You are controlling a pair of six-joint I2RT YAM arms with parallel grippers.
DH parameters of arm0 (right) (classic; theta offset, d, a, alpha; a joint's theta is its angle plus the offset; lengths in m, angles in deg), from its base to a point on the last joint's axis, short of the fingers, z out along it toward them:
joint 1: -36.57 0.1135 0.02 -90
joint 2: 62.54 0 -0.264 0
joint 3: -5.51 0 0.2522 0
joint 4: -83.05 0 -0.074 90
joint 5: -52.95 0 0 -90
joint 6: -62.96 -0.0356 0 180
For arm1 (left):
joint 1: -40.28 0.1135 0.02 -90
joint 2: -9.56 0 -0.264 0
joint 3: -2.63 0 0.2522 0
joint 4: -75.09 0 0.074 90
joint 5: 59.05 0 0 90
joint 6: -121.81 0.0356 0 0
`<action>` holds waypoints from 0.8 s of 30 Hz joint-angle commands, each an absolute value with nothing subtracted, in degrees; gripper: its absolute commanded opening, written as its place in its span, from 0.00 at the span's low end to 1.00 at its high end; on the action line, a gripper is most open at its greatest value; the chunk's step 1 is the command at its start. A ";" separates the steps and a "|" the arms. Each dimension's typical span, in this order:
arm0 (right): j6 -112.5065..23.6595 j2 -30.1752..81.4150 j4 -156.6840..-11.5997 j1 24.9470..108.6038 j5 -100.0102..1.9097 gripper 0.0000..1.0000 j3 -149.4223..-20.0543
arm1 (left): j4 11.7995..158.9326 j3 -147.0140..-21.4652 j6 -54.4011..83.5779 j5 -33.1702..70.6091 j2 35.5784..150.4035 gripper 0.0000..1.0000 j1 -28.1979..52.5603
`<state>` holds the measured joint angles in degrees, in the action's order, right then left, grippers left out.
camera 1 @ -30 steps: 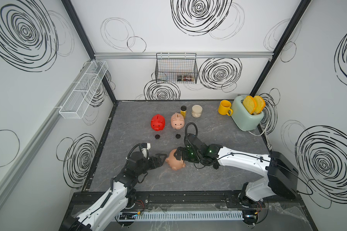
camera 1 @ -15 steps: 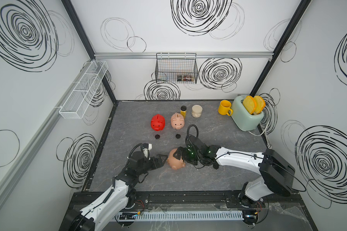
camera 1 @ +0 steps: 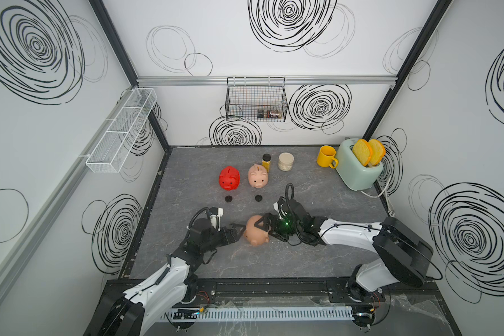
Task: Open piggy banks
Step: Pick up the piggy bank from the center of the board.
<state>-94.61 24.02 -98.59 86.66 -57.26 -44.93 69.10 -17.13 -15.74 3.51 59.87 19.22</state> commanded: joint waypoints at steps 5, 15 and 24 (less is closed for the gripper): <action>-94.64 24.32 -102.39 84.96 -58.03 1.00 -39.88 | 61.93 -15.71 -19.38 2.91 60.77 0.96 18.10; -94.17 23.71 -105.22 84.12 -57.15 0.98 -36.93 | 57.24 -15.18 -23.04 1.79 63.45 0.96 17.20; -96.60 22.55 -107.35 83.53 -56.43 0.95 -33.36 | 49.22 -13.70 -27.55 1.69 67.59 0.96 14.94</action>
<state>-95.35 22.23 -112.14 84.28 -59.77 -35.93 55.29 -14.60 -25.12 1.82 66.66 15.75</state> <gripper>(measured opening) 0.951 0.959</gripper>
